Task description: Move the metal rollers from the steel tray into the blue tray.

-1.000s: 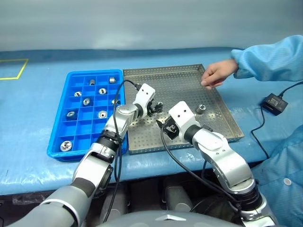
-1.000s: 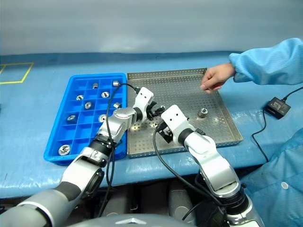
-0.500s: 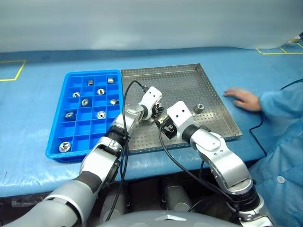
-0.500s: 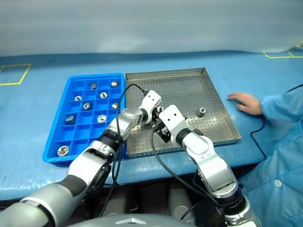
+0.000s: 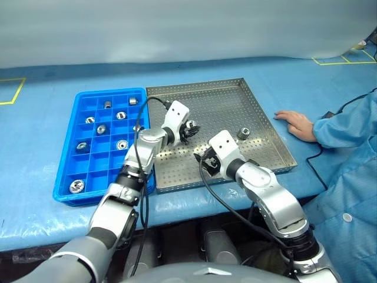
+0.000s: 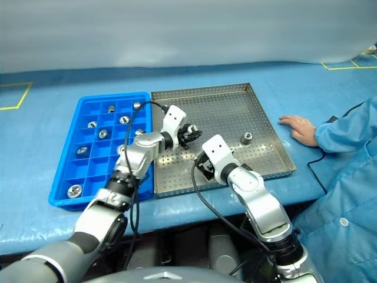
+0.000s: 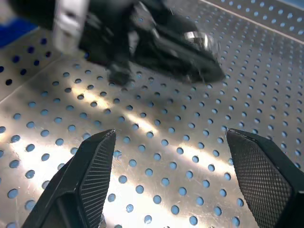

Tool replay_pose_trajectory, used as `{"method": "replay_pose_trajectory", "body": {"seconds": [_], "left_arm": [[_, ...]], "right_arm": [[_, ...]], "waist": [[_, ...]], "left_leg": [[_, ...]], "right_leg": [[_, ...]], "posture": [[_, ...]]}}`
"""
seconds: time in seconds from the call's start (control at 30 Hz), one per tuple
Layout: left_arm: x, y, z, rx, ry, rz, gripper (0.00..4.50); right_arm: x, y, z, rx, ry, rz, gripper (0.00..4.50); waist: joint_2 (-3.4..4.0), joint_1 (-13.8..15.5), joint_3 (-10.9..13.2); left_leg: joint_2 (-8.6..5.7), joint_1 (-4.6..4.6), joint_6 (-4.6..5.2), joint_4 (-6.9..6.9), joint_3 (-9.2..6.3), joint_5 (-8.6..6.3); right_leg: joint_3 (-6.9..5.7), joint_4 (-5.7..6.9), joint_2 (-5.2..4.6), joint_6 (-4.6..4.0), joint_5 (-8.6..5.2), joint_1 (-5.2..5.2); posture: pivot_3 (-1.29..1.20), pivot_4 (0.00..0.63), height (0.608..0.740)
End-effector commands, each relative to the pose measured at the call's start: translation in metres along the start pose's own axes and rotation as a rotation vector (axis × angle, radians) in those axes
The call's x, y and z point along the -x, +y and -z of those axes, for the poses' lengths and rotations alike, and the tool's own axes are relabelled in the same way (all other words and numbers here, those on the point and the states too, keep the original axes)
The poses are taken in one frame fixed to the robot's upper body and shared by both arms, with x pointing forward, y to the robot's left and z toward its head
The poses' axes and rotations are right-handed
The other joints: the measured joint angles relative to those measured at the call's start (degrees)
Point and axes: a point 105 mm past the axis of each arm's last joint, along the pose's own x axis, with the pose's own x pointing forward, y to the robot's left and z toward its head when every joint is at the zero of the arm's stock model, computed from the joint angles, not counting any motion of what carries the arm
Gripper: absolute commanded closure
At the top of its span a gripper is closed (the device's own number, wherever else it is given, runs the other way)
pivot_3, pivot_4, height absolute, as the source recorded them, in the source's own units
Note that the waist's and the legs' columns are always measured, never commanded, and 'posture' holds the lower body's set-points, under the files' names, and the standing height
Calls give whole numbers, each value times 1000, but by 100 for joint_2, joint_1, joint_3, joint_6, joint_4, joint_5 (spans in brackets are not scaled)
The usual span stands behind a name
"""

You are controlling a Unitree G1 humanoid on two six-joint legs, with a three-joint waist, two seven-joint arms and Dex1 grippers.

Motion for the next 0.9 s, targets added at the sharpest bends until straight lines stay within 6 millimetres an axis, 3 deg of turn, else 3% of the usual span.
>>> {"method": "replay_pose_trajectory", "body": {"seconds": [0.03,0.2,0.33,0.6,0.9], "left_arm": [[46,13,-26,-42,-70,-68,2794],[111,39,-29,-55,-70,-311,2794],[155,51,-12,-49,-7,-511,2794],[177,41,23,15,96,-608,2794],[169,49,29,12,129,-643,2794]], "right_arm": [[4,-2,-20,-13,-96,-34,599],[2,4,-24,-8,-108,-86,599],[-6,12,-27,12,-106,-145,599],[-13,15,-36,41,-127,-187,599],[-14,12,-36,58,-125,-178,599]], "waist": [[1,-7,0],[2,109,0],[0,327,-1],[-5,703,-2],[-5,807,-2]], "left_leg": [[1,2,0,0,1,0],[9,12,-3,-1,0,1],[5,16,-3,4,5,1],[3,18,-4,9,3,0],[7,17,-5,9,9,0]], "right_leg": [[1,1,1,-1,0,0],[-1,8,7,10,-21,4],[2,6,2,-10,-32,9],[-2,4,0,-13,-32,10],[-6,3,0,-20,-28,8]], "posture": [[-148,150,740],[-74,150,740],[5,150,740],[62,150,740],[55,150,740]]}}
